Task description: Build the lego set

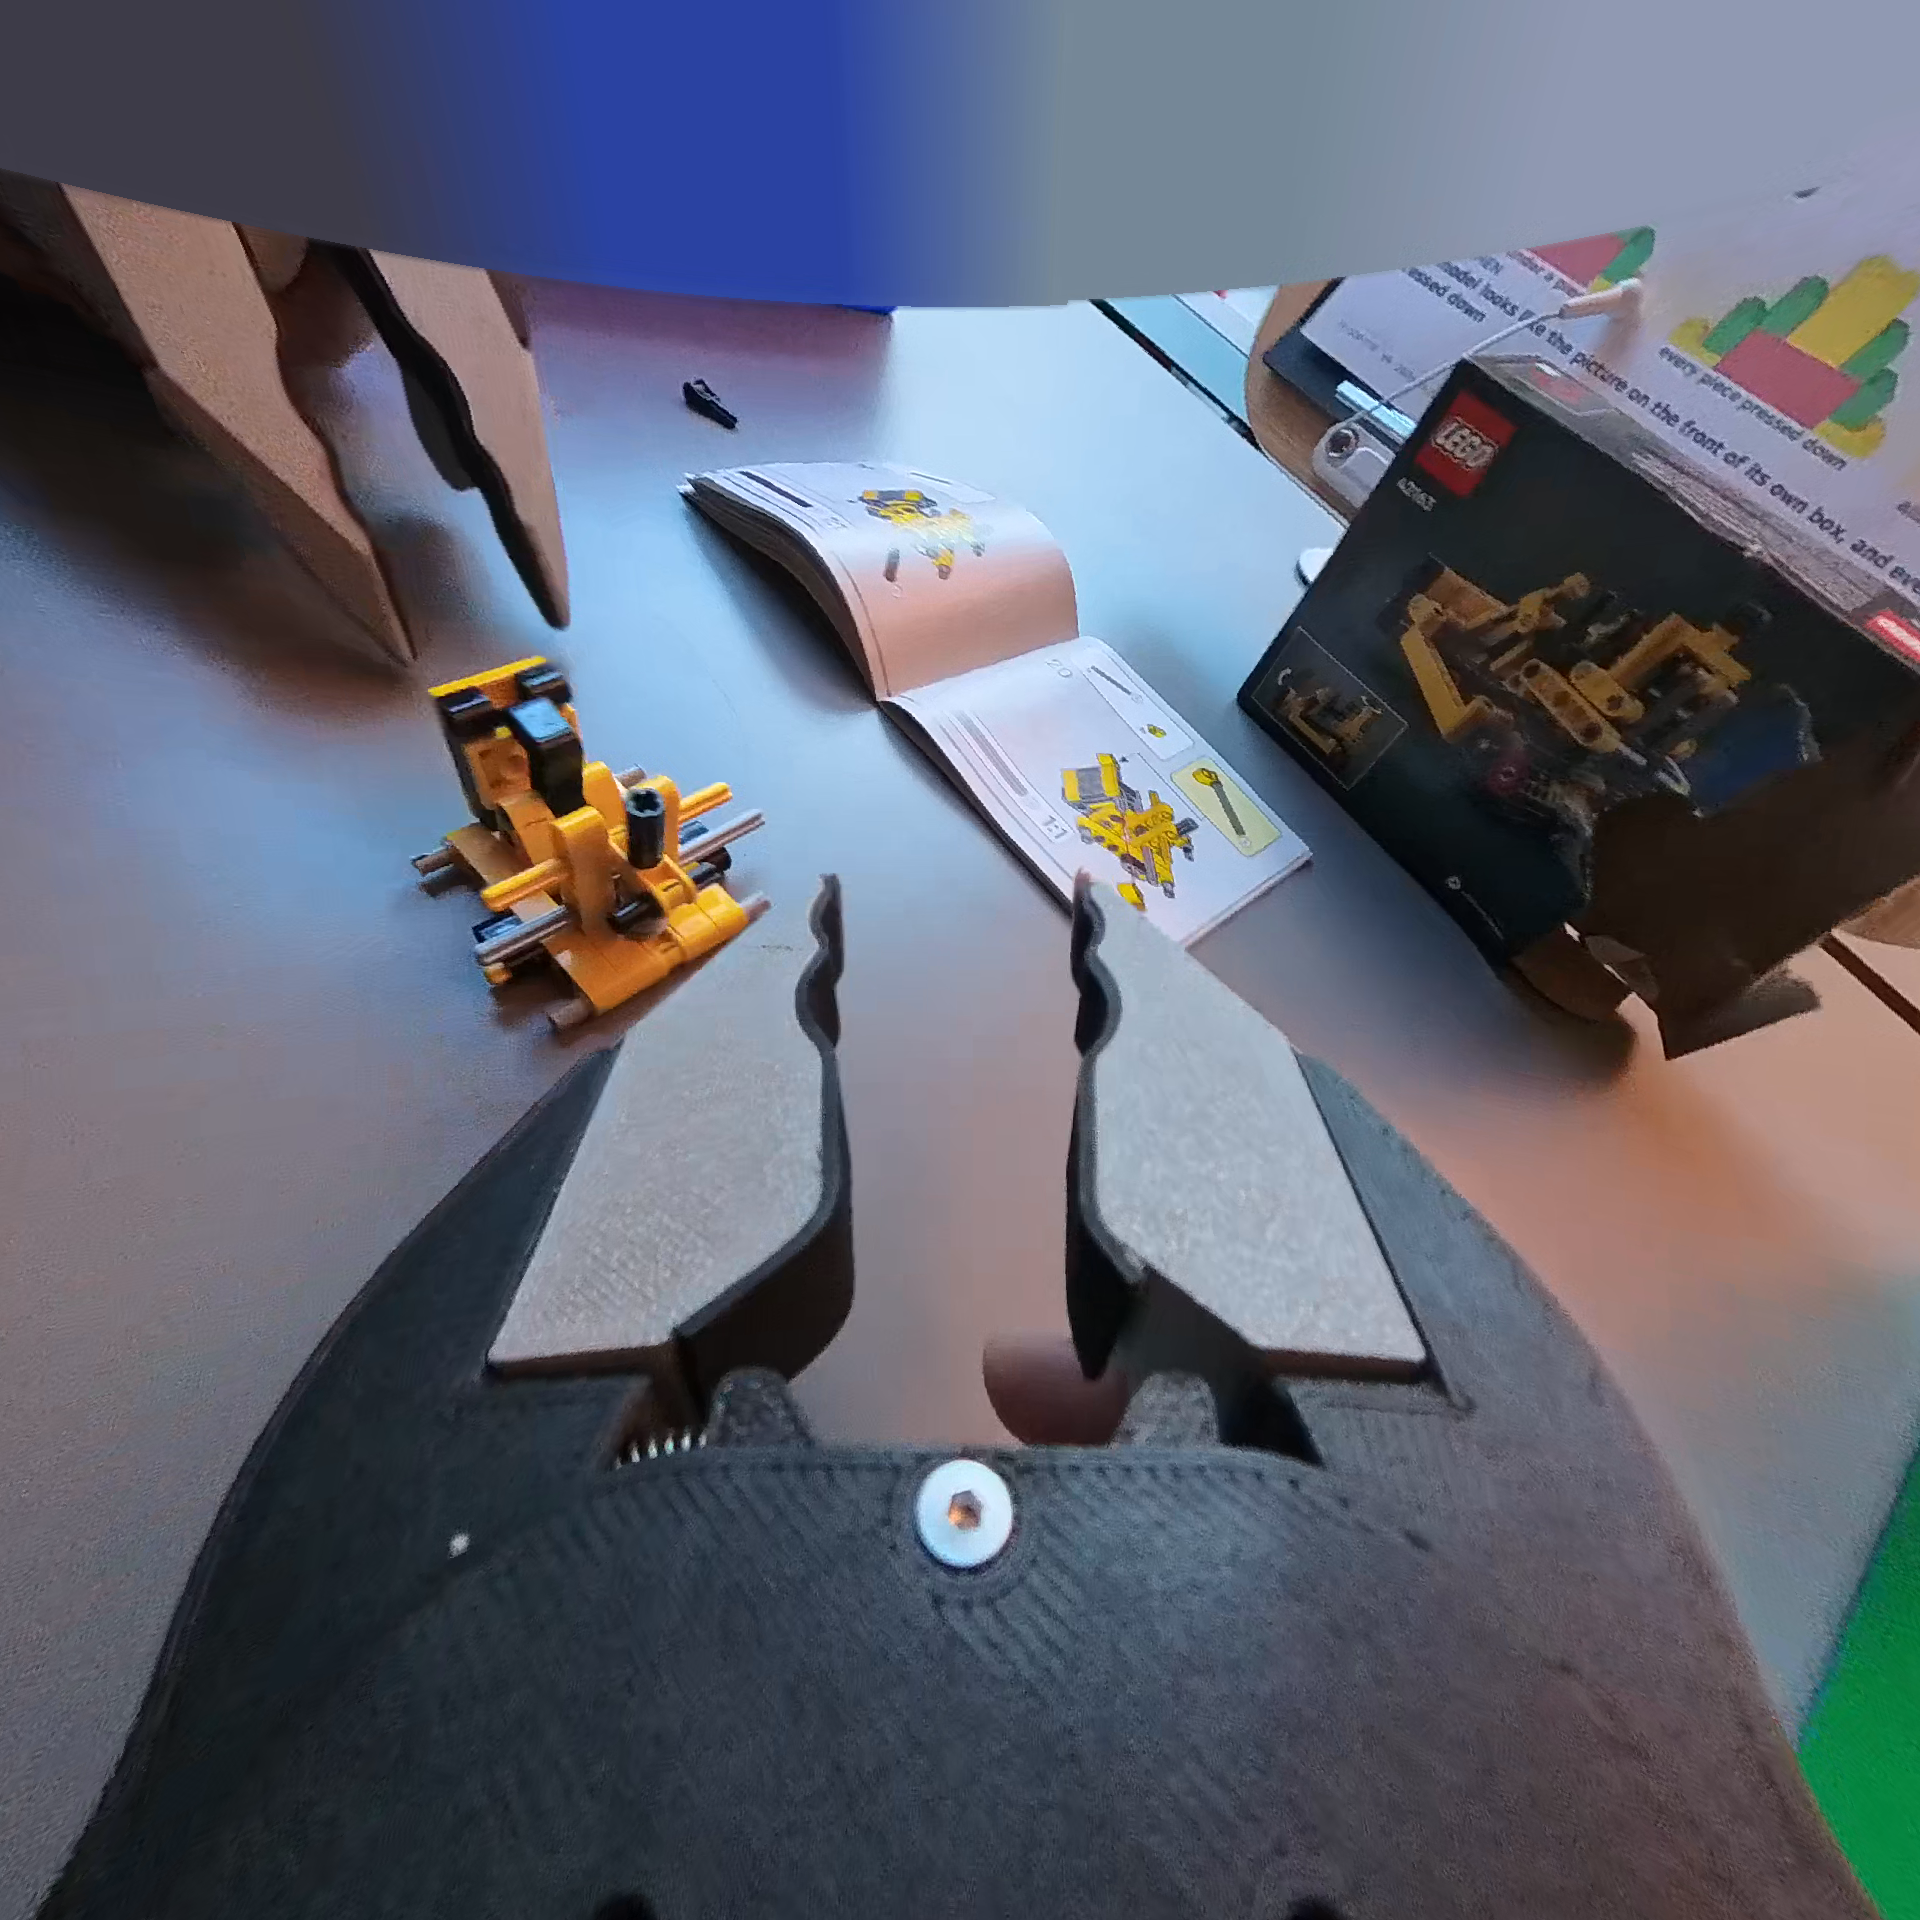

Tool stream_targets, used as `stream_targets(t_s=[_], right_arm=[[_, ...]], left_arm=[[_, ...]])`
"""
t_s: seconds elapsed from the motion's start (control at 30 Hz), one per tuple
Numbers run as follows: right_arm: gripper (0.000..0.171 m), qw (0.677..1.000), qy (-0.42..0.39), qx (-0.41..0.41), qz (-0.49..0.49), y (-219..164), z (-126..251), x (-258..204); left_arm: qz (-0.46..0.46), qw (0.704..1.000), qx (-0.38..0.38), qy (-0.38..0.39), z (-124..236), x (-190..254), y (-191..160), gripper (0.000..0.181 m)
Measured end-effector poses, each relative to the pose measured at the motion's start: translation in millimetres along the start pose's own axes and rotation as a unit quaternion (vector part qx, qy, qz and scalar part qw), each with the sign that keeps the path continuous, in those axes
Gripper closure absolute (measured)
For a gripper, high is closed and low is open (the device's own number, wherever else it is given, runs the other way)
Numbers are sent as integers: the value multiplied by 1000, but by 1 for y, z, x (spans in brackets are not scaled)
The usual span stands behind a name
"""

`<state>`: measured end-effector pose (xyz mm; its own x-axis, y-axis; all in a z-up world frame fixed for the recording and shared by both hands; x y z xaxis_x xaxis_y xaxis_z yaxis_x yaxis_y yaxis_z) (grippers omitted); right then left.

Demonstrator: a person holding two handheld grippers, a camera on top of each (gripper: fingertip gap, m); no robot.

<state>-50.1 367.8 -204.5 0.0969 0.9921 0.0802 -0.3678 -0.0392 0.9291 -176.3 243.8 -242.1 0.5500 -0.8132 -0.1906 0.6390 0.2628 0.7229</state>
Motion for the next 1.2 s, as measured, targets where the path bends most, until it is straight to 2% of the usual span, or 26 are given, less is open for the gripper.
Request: stream_targets(t_s=[0.13, 0.23, 0.3, 0.67, 0.97, 1.2], right_arm=[[123, 999, 32, 14, 4, 5, 0, -14], [122, 997, 65, 28, -8, 9, 3, -23], [122, 995, 94, 30, -20, 10, 5, -29], [122, 984, 178, -16, -8, 4, -2, -47], [124, 985, 175, -11, -9, 4, -1, -45], [124, 984, 178, -31, -2, 0, -5, -48]], left_arm=[[-9, 999, 37, -4, -6, 8, 20, 153], [16, 999, 23, -17, -19, 8, 26, 127], [17, 1000, 15, -18, -25, 10, 29, 124], [34, 999, 20, -24, -34, 8, 38, 131], [29, 998, 48, -31, -33, 7, 46, 138], [21, 999, 36, -32, -36, 9, 45, 142]])
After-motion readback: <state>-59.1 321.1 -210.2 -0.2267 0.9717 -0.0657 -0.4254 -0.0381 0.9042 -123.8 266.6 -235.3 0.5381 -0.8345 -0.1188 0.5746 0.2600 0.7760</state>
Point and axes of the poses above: each gripper's, where its closed fingertips meet, z back along the fingers, y out of its top, x = y × z across the jaws, the point moved 3 cm from there along z, back along the fingers, and after that the axes turned 13 degrees about -z, right-handed, at the moved point
